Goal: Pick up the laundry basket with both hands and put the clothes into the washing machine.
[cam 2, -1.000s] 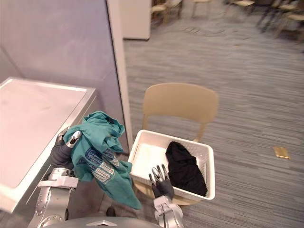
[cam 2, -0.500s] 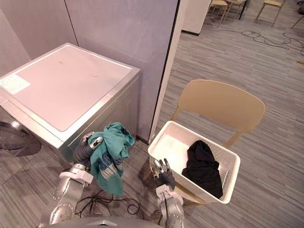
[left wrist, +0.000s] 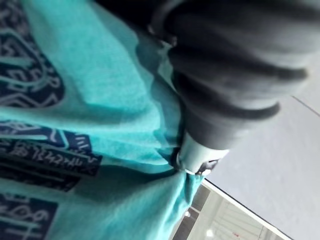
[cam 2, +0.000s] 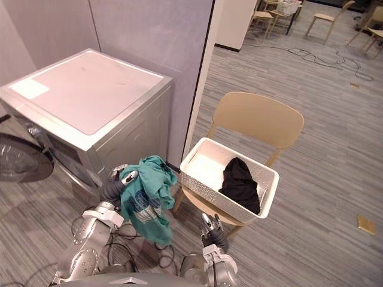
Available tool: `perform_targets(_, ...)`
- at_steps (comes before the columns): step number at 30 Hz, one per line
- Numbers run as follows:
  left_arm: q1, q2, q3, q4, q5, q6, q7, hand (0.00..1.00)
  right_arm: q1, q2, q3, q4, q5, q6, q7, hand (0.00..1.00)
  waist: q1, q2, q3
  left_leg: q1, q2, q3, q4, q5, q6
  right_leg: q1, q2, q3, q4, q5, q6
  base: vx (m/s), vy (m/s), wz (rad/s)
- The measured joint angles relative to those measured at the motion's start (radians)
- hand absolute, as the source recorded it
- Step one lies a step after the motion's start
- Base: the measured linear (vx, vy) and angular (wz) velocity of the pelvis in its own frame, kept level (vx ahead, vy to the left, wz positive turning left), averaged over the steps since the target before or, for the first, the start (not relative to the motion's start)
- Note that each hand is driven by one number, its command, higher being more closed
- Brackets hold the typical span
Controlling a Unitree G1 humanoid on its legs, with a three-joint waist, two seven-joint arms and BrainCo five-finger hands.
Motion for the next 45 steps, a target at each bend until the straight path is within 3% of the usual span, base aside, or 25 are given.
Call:
perform_targets(2, 0.008, -0.006, 0.004, 0.001, 0.017, 0.003, 0.008, 1.00, 0.015, 0.001, 0.004, -0.041, 0.000, 0.000, 0.003, 0.00, 0.007, -0.019, -0.006, -0.015, -0.003, -0.022, -0.038, 0.043, -0.017, 0.052, 0.040, 0.046, -0.071, -0.065, 0.020, -0.21, -0.179, 0.33)
perform_targets(4, 0.031, -0.030, 0.008, 0.004, 0.039, 0.012, 0.010, 1.00, 0.025, 0.000, -0.002, -0.062, 0.000, -0.001, 0.002, 0.00, 0.006, 0.003, -0.021, -0.018, 0.001, -0.050, -0.108, 0.061, -0.020, 0.117, 0.077, 0.039, -0.230, -0.104, 0.015, -0.19, -0.145, 0.50)
perform_targets(6, 0.055, -0.062, 0.043, 0.016, 0.039, 0.006, 0.010, 1.00, 0.049, 0.006, -0.006, -0.056, 0.001, -0.003, 0.004, 0.00, 0.048, -0.040, -0.067, -0.096, -0.028, -0.027, -0.075, 0.065, -0.011, 0.206, 0.049, 0.024, -0.554, -0.215, -0.029, -0.05, -0.145, 0.20)
perform_targets(9, 0.135, -0.116, 0.076, 0.054, 0.037, 0.020, 0.030, 1.00, 0.040, -0.016, -0.008, -0.017, 0.001, 0.004, 0.000, 0.00, 0.046, 0.007, -0.079, -0.097, -0.008, -0.049, -0.118, 0.138, -0.026, 0.213, 0.078, -0.024, -0.574, -0.191, -0.026, -0.11, -0.025, 0.29)
perform_targets(12, 0.195, -0.116, 0.100, 0.054, 0.033, 0.021, 0.029, 1.00, 0.048, -0.016, 0.022, -0.017, 0.000, 0.005, 0.003, 0.00, 0.064, 0.008, -0.079, -0.151, -0.001, -0.082, -0.075, 0.180, -0.033, 0.208, 0.087, -0.074, -0.564, -0.187, -0.024, -0.04, 0.011, 0.43)
perform_targets(15, 0.211, -0.117, 0.145, 0.050, 0.017, 0.023, 0.030, 1.00, 0.027, -0.016, 0.024, -0.017, 0.000, 0.005, 0.002, 0.00, 0.071, 0.019, -0.069, -0.231, -0.010, -0.117, -0.025, 0.152, -0.012, 0.178, 0.087, -0.133, -0.507, -0.191, -0.026, -0.03, 0.029, 0.70)
perform_targets(16, 0.214, -0.115, 0.173, 0.048, 0.017, 0.026, 0.034, 1.00, 0.020, -0.004, 0.010, -0.023, -0.001, 0.005, 0.001, 0.00, 0.062, 0.004, -0.064, -0.252, -0.007, -0.031, -0.008, 0.081, 0.053, 0.176, 0.050, -0.176, -0.503, -0.189, -0.028, -0.05, 0.082, 0.96)
perform_targets(18, 0.206, -0.112, 0.206, 0.045, 0.017, 0.028, 0.034, 1.00, 0.017, 0.002, -0.015, -0.018, -0.001, 0.000, -0.003, 0.00, 0.072, -0.019, -0.047, -0.290, 0.027, 0.062, 0.183, 0.021, 0.105, 0.194, -0.017, -0.231, -0.509, -0.190, -0.024, -0.02, 0.177, 0.87)
perform_targets(21, 0.218, -0.119, 0.270, 0.049, 0.017, 0.027, 0.036, 1.00, 0.021, 0.002, -0.048, -0.007, 0.000, -0.001, 0.000, 0.00, 0.066, -0.007, -0.057, -0.286, 0.118, 0.030, 0.431, -0.058, 0.072, 0.238, -0.069, -0.267, -0.512, -0.183, -0.012, 0.01, 0.231, 0.39)
perform_targets(23, 0.189, -0.120, 0.321, 0.070, 0.015, 0.026, 0.072, 1.00, 0.002, 0.003, -0.079, 0.048, 0.000, -0.002, -0.002, 0.00, 0.047, -0.007, -0.059, -0.281, 0.215, -0.004, 0.420, -0.074, 0.042, 0.246, -0.116, -0.303, -0.509, -0.162, 0.026, 0.16, 0.462, 0.65)
perform_targets(25, 0.162, -0.127, 0.347, 0.098, 0.014, 0.025, 0.081, 1.00, 0.003, 0.001, -0.108, 0.081, 0.000, -0.001, -0.010, 0.00, 0.033, -0.003, -0.061, -0.293, 0.251, -0.022, 0.353, -0.035, -0.005, 0.250, -0.151, -0.329, -0.505, -0.140, 0.064, 0.22, 0.471, 0.74)
perform_targets(26, 0.150, -0.134, 0.351, 0.119, 0.014, 0.023, 0.100, 1.00, 0.002, -0.004, -0.134, 0.104, 0.000, -0.003, -0.020, 0.00, 0.027, 0.015, -0.071, -0.289, 0.258, -0.024, 0.284, 0.043, -0.004, 0.265, -0.170, -0.349, -0.513, -0.126, 0.092, 0.25, 0.457, 1.13)
perform_targets(27, 0.137, -0.129, 0.353, 0.149, 0.014, 0.022, 0.113, 1.00, -0.024, -0.010, -0.170, 0.160, 0.000, -0.003, -0.035, 0.00, 0.006, 0.014, -0.076, -0.285, 0.211, -0.041, 0.265, 0.025, -0.173, 0.317, -0.213, -0.374, -0.546, -0.097, 0.134, 0.32, 0.562, 1.33)
perform_targets(28, 0.122, -0.115, 0.362, 0.161, 0.014, 0.022, 0.117, 1.00, -0.050, 0.002, -0.180, 0.198, 0.001, -0.001, -0.045, 0.00, -0.002, -0.021, -0.073, -0.298, 0.163, -0.047, 0.277, 0.014, -0.171, 0.335, -0.249, -0.376, -0.560, -0.074, 0.134, 0.30, 0.551, 1.31)
perform_targets(29, 0.100, -0.088, 0.384, 0.178, 0.014, 0.022, 0.121, 1.00, -0.069, -0.006, -0.146, 0.217, 0.000, 0.013, -0.044, 0.00, 0.005, -0.042, -0.078, -0.322, 0.103, -0.057, 0.297, -0.002, -0.143, 0.338, -0.283, -0.375, -0.582, 0.018, 0.129, 0.29, 0.525, 0.88)
perform_targets(30, 0.092, -0.071, 0.398, 0.176, 0.014, 0.017, 0.121, 1.00, -0.097, -0.006, -0.147, 0.214, 0.000, 0.015, -0.043, 0.00, 0.010, -0.044, -0.079, -0.341, 0.078, -0.075, 0.323, -0.021, -0.114, 0.339, -0.286, -0.369, -0.588, 0.142, 0.124, 0.28, 0.520, 0.67)
perform_targets(31, 0.092, -0.064, 0.404, 0.176, 0.014, 0.012, 0.121, 1.00, -0.116, -0.007, -0.154, 0.213, 0.000, 0.014, -0.043, 0.00, 0.016, -0.032, -0.072, -0.341, 0.066, -0.075, 0.328, -0.030, -0.100, 0.335, -0.296, -0.365, -0.579, 0.199, 0.126, 0.25, 0.500, 0.50)
perform_targets(32, 0.092, -0.055, 0.410, 0.176, 0.014, 0.006, 0.120, 1.00, -0.151, -0.009, -0.176, 0.213, -0.001, 0.007, -0.043, 0.00, 0.028, -0.032, -0.073, -0.330, 0.032, -0.072, 0.327, -0.049, -0.073, 0.317, -0.330, -0.342, -0.540, 0.294, 0.101, 0.25, 0.535, 0.40)
perform_targets(34, 0.099, -0.051, 0.417, 0.176, 0.016, 0.002, 0.119, 1.00, -0.186, -0.008, -0.201, 0.214, -0.002, -0.006, -0.042, 0.00, 0.035, -0.026, -0.071, -0.293, -0.036, -0.071, 0.296, -0.071, -0.035, 0.271, -0.403, -0.320, -0.444, 0.463, -0.025, 0.20, 0.437, 0.41)
perform_targets(35, 0.105, -0.054, 0.417, 0.176, 0.017, 0.000, 0.117, 1.00, -0.196, -0.016, -0.200, 0.216, -0.004, -0.008, -0.042, 0.00, 0.030, -0.011, -0.061, -0.264, -0.062, -0.071, 0.273, -0.085, 0.007, 0.210, -0.447, -0.314, -0.300, 0.428, -0.167, 0.13, 0.320, 0.31)
perform_targets(36, 0.107, -0.054, 0.426, 0.176, 0.018, -0.002, 0.119, 1.00, -0.199, -0.016, -0.185, 0.221, -0.024, -0.002, -0.041, 0.00, 0.030, 0.005, -0.043, -0.222, -0.082, -0.067, 0.241, -0.084, 0.035, 0.109, -0.447, -0.286, -0.091, 0.253, -0.260, 0.15, 0.391, 0.21)
perform_targets(38, 0.114, -0.055, 0.424, 0.176, 0.021, -0.009, 0.122, 1.00, -0.196, -0.016, -0.177, 0.228, -0.040, 0.003, -0.042, 0.00, 0.022, 0.013, -0.014, -0.144, -0.109, -0.062, 0.176, -0.071, 0.061, 0.024, -0.366, -0.226, 0.069, 0.077, -0.233, 0.12, 0.305, 0.10)
perform_targets(39, 0.127, -0.058, 0.408, 0.176, 0.032, -0.012, 0.122, 1.00, -0.184, -0.015, -0.161, 0.209, -0.040, 0.003, -0.043, 0.00, -0.006, 0.028, -0.004, -0.092, -0.124, -0.051, 0.119, -0.062, 0.076, -0.051, -0.238, -0.167, 0.136, -0.049, -0.157, 0.11, 0.243, 0.11)
perform_targets(42, 0.132, -0.068, 0.363, 0.175, 0.040, -0.012, 0.117, 1.00, -0.150, -0.009, -0.134, 0.174, -0.039, 0.001, -0.041, 0.00, -0.028, 0.021, 0.007, -0.015, -0.135, 0.030, 0.024, -0.060, 0.080, -0.129, -0.108, -0.239, 0.094, -0.152, -0.112, 0.12, 0.092, -0.01)
perform_targets(45, 0.119, -0.099, 0.297, 0.174, 0.049, -0.011, 0.110, 1.00, -0.150, -0.008, -0.134, 0.170, -0.038, -0.003, -0.043, 0.00, -0.045, 0.011, -0.006, 0.053, -0.143, 0.091, -0.077, -0.057, 0.076, -0.132, -0.022, -0.482, -0.243, -0.166, -0.125, 0.27, 0.018, -0.09)
